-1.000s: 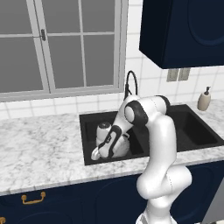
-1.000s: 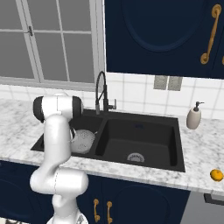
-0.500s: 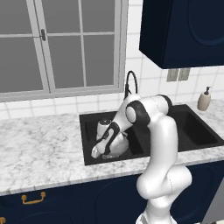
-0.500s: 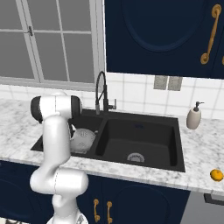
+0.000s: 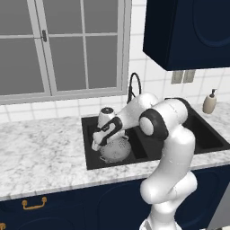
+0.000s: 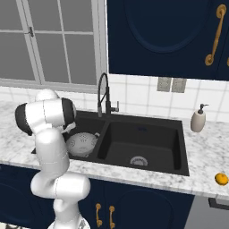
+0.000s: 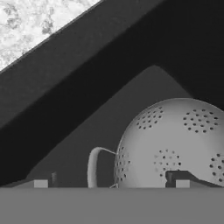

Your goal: Put the colander in the sink, put the tangerine in the colander, and turn on the sink faucet and pour water over the colander.

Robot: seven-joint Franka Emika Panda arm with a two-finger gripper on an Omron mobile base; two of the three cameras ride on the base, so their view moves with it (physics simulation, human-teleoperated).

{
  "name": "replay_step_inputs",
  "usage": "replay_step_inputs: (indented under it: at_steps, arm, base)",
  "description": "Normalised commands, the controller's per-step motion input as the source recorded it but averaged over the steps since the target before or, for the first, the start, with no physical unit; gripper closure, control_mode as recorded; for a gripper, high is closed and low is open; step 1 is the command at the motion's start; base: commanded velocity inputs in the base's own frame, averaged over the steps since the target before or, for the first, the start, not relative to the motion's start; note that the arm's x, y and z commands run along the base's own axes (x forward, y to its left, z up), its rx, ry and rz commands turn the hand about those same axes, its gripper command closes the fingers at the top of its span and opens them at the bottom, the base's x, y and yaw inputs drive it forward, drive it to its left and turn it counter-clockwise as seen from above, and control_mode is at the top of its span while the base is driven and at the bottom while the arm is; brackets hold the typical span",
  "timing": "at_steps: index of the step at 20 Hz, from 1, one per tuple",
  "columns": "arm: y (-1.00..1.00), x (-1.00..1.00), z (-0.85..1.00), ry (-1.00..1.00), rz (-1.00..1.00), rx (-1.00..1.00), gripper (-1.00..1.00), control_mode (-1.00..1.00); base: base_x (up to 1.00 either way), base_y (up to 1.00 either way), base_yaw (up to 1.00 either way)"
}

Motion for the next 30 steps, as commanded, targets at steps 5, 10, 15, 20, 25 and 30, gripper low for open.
replay_step_inputs:
  at_steps: [5,10,15,20,25,30]
  arm:
    - [0.05,-0.53,1.00,0.00,0.00,0.01,-1.00,-1.00]
    - [-0.22,-0.97,1.00,-0.04,-0.16,0.00,-1.00,-1.00]
    - [-0.82,-0.79,0.81,-0.04,-0.41,0.00,-1.00,-1.00]
    - [-1.00,-0.34,0.55,-0.03,-0.39,0.00,-1.00,-1.00]
    - [-1.00,-0.22,0.42,-0.05,-0.30,0.00,-1.00,-1.00]
    - [-1.00,-0.16,0.20,-0.01,-0.19,0.00,-1.00,-1.00]
  base:
    - [0.00,0.00,0.00]
    - [0.00,0.00,0.00]
    - [0.00,0.00,0.00]
    - [0.00,0.00,0.00]
    - [0.00,0.00,0.00]
    - [0.00,0.00,0.00]
